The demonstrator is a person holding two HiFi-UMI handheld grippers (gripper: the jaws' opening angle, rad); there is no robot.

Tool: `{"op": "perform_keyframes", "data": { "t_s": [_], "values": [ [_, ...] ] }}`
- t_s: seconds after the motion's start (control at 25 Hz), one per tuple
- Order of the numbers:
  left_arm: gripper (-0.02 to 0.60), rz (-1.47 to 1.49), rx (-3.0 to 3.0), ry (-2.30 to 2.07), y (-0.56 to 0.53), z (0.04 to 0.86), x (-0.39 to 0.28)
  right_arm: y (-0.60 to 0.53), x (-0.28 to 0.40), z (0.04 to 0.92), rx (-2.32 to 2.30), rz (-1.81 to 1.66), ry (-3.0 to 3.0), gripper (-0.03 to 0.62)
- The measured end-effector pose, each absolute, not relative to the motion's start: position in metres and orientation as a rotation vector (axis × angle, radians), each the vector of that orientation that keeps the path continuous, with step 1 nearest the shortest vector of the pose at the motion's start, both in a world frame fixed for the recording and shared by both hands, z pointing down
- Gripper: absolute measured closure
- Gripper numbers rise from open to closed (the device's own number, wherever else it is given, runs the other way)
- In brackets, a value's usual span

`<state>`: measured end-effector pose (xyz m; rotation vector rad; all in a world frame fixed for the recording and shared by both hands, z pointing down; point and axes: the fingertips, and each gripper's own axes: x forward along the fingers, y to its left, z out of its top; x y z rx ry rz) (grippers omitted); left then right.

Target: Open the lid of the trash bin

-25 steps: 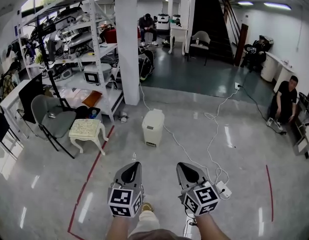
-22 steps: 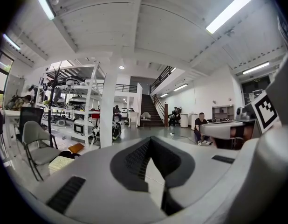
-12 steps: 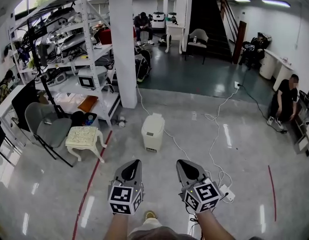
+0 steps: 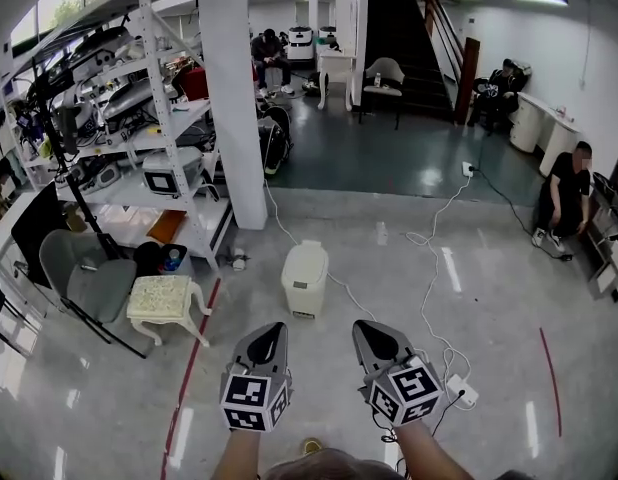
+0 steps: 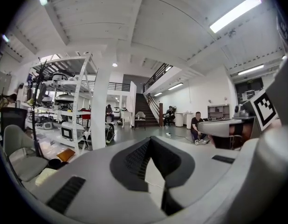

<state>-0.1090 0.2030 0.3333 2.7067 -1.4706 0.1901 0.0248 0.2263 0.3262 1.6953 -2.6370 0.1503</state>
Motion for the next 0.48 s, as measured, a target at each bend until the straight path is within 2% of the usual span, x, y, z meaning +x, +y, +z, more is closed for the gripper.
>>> {"op": "perform_keyframes", "data": {
  "t_s": [0.48],
  "values": [
    [0.583, 0.213, 2.702, -1.435, 0.165, 0.345, -0.115, 0.19, 0.027, 0.336, 1.733, 0.187, -2.607, 0.56]
  ]
}}
